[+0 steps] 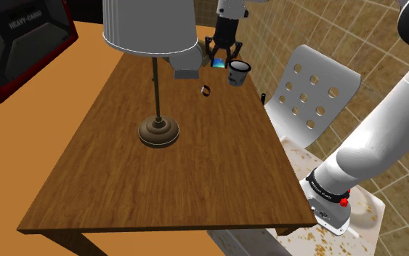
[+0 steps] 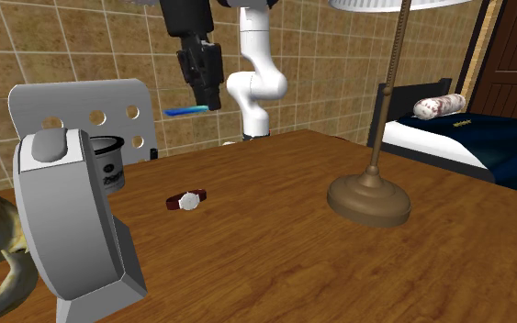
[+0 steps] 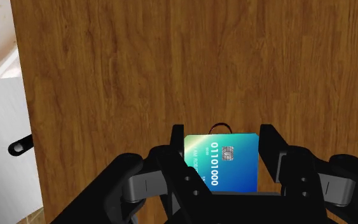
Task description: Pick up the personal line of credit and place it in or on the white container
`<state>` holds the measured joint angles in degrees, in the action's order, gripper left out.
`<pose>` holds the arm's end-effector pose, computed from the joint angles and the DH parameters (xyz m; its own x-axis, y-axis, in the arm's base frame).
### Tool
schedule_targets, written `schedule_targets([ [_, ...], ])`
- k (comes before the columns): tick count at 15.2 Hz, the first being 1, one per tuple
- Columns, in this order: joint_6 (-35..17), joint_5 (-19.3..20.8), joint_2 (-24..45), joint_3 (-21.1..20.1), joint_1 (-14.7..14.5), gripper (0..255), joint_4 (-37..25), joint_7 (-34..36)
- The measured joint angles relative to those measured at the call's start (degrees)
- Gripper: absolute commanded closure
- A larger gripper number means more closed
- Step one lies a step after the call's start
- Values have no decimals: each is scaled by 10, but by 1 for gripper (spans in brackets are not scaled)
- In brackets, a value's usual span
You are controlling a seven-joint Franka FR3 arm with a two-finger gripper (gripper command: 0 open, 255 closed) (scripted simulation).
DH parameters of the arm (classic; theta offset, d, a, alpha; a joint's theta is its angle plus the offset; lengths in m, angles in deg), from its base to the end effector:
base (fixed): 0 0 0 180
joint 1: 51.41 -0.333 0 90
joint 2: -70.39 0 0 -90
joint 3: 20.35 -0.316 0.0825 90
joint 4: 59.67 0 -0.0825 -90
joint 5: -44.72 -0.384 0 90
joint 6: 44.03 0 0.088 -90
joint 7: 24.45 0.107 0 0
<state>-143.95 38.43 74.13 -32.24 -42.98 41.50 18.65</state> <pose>0.5720 0.0418 0.5111 0.7483 -0.6474 -0.1449 -0.6571 -0.7533 -0.0277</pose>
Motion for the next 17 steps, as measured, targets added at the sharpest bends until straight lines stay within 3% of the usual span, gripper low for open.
schedule_targets([
  [8, 25, 10, 23, 46, 53, 255, -38, -95],
  [17, 62, 20, 89, 89, 109, 255, -131, -191],
])
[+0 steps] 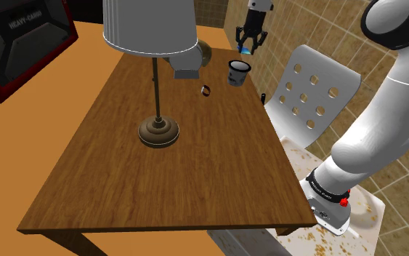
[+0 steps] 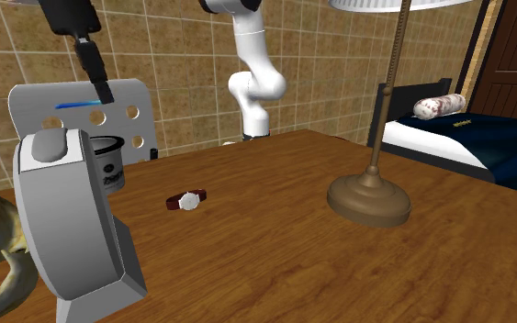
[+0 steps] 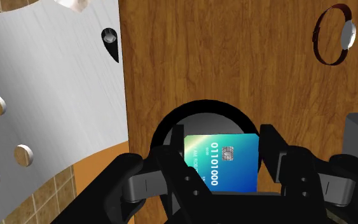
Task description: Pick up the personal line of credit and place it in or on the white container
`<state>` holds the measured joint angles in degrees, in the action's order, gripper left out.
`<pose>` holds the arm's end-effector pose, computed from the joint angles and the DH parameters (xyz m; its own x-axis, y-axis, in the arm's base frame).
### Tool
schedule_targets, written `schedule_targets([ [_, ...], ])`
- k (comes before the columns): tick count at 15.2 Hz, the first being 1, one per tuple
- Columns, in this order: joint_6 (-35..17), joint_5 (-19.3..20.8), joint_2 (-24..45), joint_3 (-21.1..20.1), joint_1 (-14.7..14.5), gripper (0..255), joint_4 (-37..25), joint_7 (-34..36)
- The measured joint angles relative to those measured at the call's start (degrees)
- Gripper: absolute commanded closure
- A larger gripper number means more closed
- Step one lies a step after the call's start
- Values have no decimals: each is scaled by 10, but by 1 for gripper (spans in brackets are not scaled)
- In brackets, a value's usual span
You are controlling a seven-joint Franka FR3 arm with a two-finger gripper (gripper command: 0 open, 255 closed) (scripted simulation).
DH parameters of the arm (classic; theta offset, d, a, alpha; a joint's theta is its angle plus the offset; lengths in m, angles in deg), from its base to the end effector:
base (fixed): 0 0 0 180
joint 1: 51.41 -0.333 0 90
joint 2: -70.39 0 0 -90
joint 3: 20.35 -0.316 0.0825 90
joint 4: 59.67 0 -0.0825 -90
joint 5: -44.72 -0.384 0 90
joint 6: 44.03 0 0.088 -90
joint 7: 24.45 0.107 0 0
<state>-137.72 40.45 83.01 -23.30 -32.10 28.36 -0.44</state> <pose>0.5929 -0.1692 0.5171 0.7488 -0.6468 -0.1450 -0.6565 -0.7538 -0.0278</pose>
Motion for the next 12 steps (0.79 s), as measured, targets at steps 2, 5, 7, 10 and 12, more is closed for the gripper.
schedule_targets([
  [2, -10, 0, 5, 1, 2, 255, 5, -4],
  [5, -30, 0, 6, 2, 3, 255, 25, -7],
  [7, -48, 0, 5, 2, 2, 255, 43, -8],
  [10, -67, 0, 9, 2, 2, 255, 59, -10],
  [12, -84, 0, 11, 2, 2, 255, 74, -11],
])
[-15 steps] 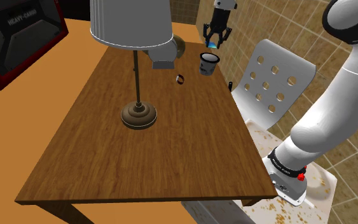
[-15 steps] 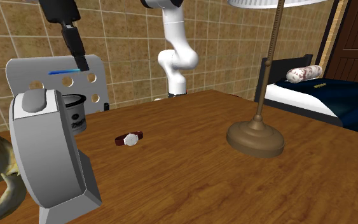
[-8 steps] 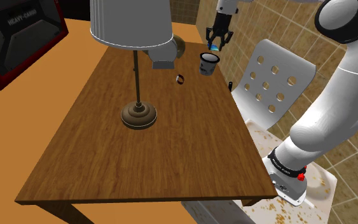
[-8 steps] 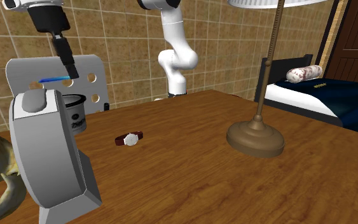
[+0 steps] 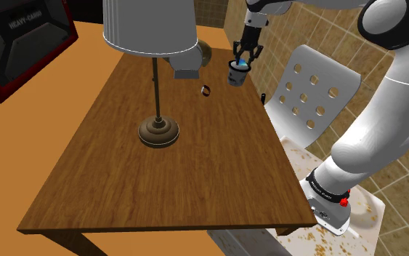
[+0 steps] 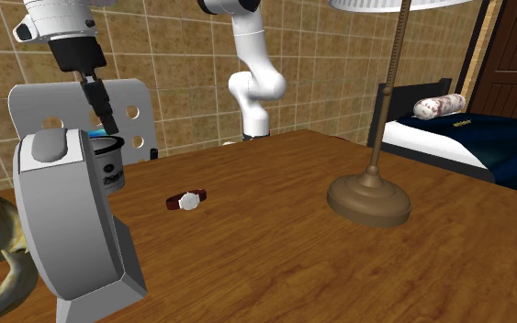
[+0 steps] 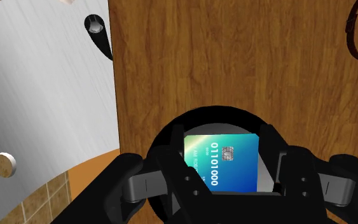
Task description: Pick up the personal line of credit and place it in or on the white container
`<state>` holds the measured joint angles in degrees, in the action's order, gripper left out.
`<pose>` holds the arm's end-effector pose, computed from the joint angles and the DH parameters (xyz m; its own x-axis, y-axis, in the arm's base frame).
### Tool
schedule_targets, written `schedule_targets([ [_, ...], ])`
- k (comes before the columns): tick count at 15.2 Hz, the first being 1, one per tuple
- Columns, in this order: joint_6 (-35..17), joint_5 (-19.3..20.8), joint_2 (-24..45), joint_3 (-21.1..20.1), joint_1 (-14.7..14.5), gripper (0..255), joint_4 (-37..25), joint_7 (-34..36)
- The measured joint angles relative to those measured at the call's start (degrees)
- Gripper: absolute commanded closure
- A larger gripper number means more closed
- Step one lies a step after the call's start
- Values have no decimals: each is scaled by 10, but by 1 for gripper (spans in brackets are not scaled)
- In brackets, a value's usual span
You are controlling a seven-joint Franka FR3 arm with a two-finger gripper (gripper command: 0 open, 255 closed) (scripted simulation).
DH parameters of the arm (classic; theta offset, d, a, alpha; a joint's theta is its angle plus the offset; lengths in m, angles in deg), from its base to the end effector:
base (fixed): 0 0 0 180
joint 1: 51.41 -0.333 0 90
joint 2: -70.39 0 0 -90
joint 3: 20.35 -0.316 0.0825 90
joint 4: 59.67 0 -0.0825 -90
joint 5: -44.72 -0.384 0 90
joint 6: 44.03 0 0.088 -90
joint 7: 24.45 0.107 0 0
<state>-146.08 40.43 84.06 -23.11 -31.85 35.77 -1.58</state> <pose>0.5937 -0.1749 0.4562 0.7495 -0.6457 -0.1455 -0.6555 -0.7547 -0.0276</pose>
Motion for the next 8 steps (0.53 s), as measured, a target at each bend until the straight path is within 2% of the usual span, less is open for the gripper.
schedule_targets([
  [3, -21, 0, 4, 0, 0, 255, 17, -1],
  [8, -27, 0, 5, 0, 0, 255, 21, -1],
])
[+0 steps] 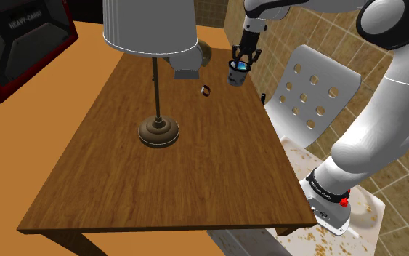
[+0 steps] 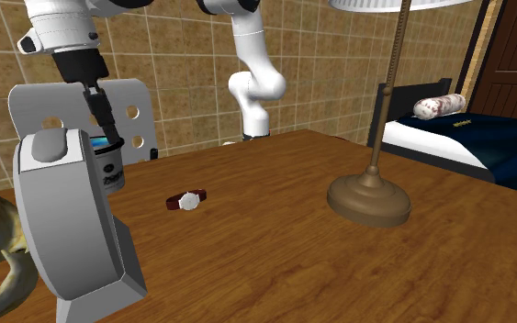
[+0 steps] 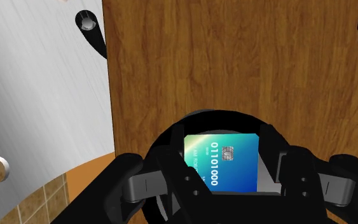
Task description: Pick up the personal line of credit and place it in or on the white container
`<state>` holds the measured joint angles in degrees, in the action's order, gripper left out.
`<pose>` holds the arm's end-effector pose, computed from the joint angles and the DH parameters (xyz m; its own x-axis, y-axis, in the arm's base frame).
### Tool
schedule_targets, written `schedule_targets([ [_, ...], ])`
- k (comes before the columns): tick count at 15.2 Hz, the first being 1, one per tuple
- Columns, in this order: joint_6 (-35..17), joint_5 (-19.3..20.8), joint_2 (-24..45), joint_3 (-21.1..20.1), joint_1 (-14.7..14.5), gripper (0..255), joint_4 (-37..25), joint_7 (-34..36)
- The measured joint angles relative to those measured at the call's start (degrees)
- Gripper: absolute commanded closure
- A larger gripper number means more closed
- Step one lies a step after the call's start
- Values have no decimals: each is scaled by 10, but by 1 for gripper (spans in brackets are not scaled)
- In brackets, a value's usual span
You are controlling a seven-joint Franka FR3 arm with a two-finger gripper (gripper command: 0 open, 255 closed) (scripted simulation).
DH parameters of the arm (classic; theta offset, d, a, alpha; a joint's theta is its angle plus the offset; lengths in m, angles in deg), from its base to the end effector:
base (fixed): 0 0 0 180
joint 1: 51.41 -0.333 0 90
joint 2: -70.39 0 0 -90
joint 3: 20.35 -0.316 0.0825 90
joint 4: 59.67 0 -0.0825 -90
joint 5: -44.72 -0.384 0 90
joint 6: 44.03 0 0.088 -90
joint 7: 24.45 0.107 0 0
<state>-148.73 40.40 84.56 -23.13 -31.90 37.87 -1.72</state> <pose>0.5939 -0.1744 0.4373 0.7497 -0.6457 -0.1447 -0.6554 -0.7547 -0.0281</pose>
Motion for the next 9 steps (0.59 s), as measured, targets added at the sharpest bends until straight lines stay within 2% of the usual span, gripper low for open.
schedule_targets([
  [1, 0, 0, 0, 0, 0, 255, 0, 0],
  [2, 0, 0, 0, 0, 0, 0, 0, 0],
  [9, 8, 0, 0, 0, 0, 0, -8, 1],
])
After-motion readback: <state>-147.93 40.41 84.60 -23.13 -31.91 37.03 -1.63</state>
